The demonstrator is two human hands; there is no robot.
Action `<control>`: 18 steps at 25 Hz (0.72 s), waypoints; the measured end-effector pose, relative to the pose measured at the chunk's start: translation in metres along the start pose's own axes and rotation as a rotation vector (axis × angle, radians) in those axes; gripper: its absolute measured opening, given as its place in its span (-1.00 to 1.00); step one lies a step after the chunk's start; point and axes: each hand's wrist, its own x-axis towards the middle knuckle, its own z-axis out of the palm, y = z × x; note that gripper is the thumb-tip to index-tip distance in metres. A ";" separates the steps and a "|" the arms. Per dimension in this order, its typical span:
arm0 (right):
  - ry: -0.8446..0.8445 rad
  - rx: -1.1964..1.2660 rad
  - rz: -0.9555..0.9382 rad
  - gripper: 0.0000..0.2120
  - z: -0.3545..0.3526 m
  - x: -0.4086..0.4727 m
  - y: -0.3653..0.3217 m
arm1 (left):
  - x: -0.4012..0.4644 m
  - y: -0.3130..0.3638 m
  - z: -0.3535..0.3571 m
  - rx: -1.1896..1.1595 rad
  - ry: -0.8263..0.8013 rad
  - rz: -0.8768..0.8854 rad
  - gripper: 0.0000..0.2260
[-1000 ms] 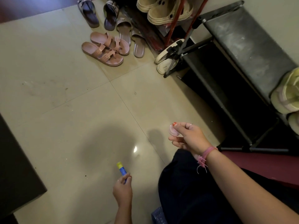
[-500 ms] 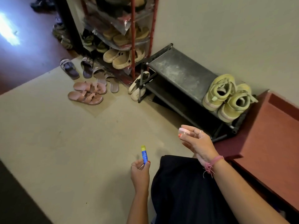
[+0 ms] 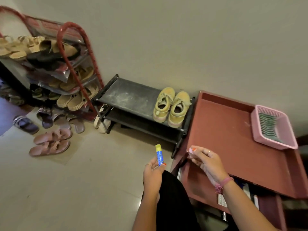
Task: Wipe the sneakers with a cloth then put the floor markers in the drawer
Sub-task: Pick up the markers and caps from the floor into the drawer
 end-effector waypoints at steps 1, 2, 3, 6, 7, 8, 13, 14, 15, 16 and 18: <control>0.018 0.015 0.009 -0.82 -0.013 -0.003 0.001 | -0.006 0.002 0.012 0.030 -0.042 0.007 -0.75; 0.033 0.029 0.019 -0.82 -0.026 -0.005 0.002 | -0.012 0.004 0.024 0.052 -0.079 0.011 -0.76; 0.043 0.040 0.029 -0.82 -0.038 -0.008 0.003 | -0.017 0.004 0.035 0.070 -0.113 0.008 -0.78; 0.090 0.032 0.024 -0.85 -0.075 -0.016 0.010 | -0.031 -0.006 0.064 0.133 -0.233 -0.062 -0.77; 0.104 0.022 0.022 -0.85 -0.087 -0.018 0.015 | -0.035 -0.011 0.072 0.158 -0.274 -0.089 -0.76; 0.116 0.009 0.026 -0.85 -0.100 -0.019 0.020 | -0.039 -0.017 0.081 0.190 -0.303 -0.118 -0.76; 0.118 -0.160 0.085 -0.81 -0.159 -0.021 0.046 | -0.048 -0.046 0.115 0.450 -0.356 -0.223 -0.79; 0.124 -0.228 0.092 -0.81 -0.166 -0.020 0.052 | -0.047 -0.051 0.118 0.510 -0.351 -0.233 -0.81; 0.133 -0.294 0.104 -0.80 -0.174 -0.020 0.060 | -0.045 -0.057 0.122 0.569 -0.344 -0.240 -0.83; 0.141 -0.357 0.122 -0.77 -0.181 -0.016 0.070 | -0.041 -0.062 0.124 0.622 -0.339 -0.240 -0.84; 0.144 -0.461 0.187 -0.74 -0.189 -0.008 0.090 | -0.036 -0.068 0.128 0.723 -0.326 -0.225 -0.84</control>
